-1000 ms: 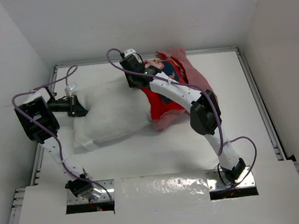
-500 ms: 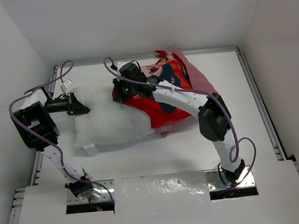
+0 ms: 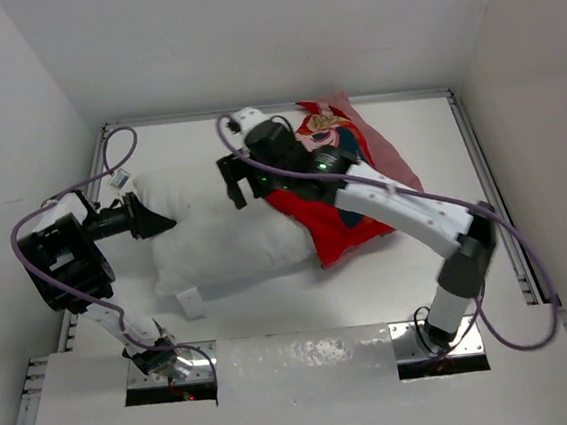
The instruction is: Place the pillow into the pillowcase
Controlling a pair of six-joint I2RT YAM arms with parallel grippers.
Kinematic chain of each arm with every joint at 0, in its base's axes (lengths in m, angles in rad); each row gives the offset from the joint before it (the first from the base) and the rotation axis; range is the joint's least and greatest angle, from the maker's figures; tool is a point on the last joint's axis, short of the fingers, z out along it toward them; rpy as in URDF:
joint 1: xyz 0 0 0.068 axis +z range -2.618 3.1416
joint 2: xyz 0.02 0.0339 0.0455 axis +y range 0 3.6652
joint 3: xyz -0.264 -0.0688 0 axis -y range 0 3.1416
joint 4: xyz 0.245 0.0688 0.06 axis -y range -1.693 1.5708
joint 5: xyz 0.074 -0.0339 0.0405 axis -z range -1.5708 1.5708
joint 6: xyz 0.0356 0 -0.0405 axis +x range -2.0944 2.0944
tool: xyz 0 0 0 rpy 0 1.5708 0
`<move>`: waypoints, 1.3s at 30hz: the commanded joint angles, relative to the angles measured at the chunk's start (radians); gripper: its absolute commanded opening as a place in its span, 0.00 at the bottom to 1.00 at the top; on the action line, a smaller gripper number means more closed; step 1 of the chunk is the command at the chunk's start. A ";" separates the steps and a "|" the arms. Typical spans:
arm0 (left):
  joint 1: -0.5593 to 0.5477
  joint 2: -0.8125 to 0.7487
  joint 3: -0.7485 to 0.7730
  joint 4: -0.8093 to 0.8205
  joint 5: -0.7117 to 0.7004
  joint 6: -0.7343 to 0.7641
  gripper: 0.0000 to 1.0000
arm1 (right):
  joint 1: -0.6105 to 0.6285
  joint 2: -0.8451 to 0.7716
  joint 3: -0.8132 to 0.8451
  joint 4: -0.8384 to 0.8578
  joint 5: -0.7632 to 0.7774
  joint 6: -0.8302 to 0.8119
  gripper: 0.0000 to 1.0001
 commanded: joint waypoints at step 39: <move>-0.358 -0.229 0.170 0.068 -0.666 -0.112 0.52 | -0.348 0.086 -0.101 0.118 0.011 0.098 0.68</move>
